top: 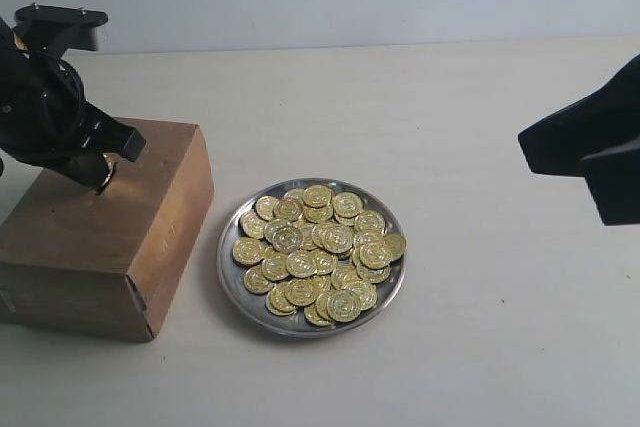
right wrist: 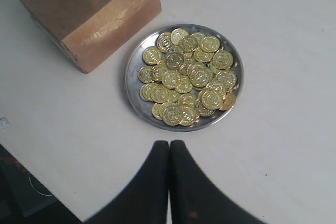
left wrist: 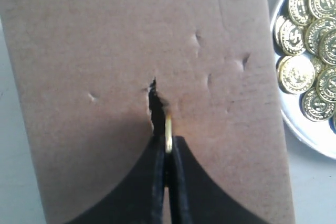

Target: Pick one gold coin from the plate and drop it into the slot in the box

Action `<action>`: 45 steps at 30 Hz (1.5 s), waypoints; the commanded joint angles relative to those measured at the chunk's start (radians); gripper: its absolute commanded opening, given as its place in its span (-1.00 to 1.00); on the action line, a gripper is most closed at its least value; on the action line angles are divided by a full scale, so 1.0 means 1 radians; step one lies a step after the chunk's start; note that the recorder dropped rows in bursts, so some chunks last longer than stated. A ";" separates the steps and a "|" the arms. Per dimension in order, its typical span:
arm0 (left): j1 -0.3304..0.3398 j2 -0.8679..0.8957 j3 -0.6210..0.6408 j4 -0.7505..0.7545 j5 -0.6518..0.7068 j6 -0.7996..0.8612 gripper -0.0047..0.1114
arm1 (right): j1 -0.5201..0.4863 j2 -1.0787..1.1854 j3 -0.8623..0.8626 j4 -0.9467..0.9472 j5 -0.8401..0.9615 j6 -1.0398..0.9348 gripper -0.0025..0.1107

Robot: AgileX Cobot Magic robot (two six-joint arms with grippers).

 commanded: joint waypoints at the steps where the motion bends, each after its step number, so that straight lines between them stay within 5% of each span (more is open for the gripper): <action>1: 0.004 -0.001 -0.007 0.014 -0.008 -0.019 -0.92 | -0.001 -0.003 0.005 0.000 -0.013 -0.006 -0.96; 16: 0.004 -0.001 -0.007 0.014 -0.012 -0.016 -0.90 | -0.001 -0.003 0.005 0.000 -0.013 -0.006 -0.96; 29: 0.004 -0.001 -0.007 0.014 -0.012 -0.016 -0.17 | -0.001 -0.003 0.005 0.000 -0.013 -0.006 -0.96; 32: 0.004 -0.014 -0.007 0.016 -0.017 -0.012 -0.30 | -0.001 -0.006 0.005 -0.007 -0.042 -0.029 -0.96; 36: 0.004 -0.091 -0.007 0.016 -0.063 -0.008 -0.92 | -0.001 -0.053 0.005 -0.083 -0.155 -0.029 -0.96; 40: 0.002 -0.257 0.027 -0.063 -0.176 0.001 -0.92 | -0.001 -0.138 0.005 -0.162 -0.261 -0.029 -0.96; 45: -0.034 -0.531 0.207 -0.210 -0.484 0.086 -0.92 | -0.001 -0.273 0.046 -0.160 -0.354 -0.031 -0.96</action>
